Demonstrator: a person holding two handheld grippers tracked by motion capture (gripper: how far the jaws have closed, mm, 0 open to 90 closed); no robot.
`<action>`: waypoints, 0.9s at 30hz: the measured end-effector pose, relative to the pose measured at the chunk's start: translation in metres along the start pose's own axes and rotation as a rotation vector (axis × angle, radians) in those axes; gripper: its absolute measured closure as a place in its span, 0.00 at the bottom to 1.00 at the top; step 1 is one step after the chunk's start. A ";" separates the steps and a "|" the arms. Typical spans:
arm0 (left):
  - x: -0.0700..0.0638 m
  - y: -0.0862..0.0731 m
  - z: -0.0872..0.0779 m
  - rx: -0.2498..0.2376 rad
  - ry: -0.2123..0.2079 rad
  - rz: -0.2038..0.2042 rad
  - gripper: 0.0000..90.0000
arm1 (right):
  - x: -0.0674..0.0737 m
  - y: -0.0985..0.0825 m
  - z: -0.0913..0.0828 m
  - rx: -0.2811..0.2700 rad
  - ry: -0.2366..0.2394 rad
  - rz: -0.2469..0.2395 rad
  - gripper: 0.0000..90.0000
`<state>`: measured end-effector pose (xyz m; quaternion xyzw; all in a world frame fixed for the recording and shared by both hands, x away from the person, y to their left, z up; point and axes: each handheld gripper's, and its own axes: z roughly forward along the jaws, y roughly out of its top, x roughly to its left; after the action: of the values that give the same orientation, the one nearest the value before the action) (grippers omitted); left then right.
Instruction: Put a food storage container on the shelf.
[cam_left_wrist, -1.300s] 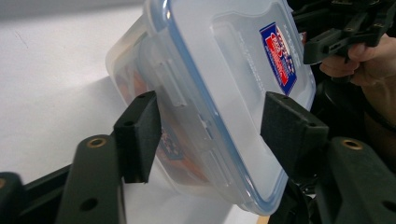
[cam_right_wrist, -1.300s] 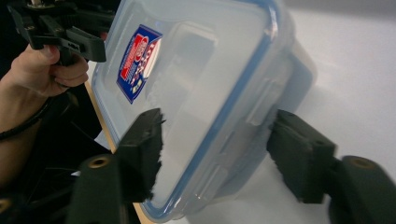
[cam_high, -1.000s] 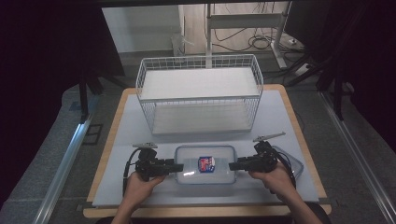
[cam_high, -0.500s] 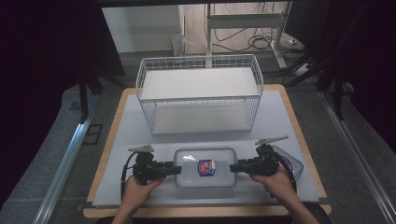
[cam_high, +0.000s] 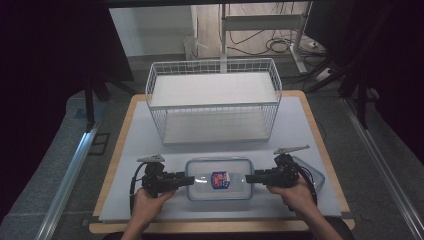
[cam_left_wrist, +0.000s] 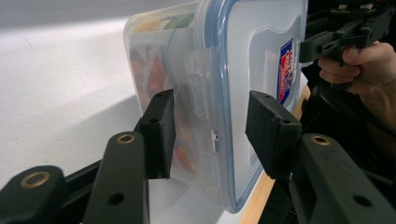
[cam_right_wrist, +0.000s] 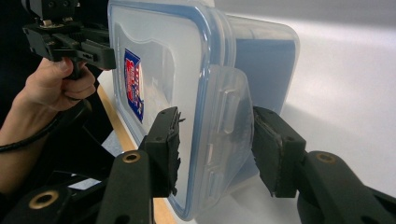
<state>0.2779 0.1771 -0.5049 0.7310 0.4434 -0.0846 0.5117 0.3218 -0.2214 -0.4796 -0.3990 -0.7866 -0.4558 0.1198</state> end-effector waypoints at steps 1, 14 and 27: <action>0.000 0.000 0.000 0.000 0.000 0.000 0.60 | 0.000 0.000 0.000 0.000 0.000 0.000 0.59; -0.014 0.028 -0.013 -0.067 0.034 0.060 0.59 | 0.007 0.022 -0.012 -0.070 0.009 -0.052 0.60; -0.039 0.077 -0.037 -0.148 0.083 0.163 0.59 | 0.029 0.070 -0.038 -0.163 -0.005 -0.151 0.60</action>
<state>0.2992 0.1790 -0.4131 0.7277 0.4082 0.0206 0.5508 0.3480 -0.2182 -0.3990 -0.3482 -0.7750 -0.5249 0.0506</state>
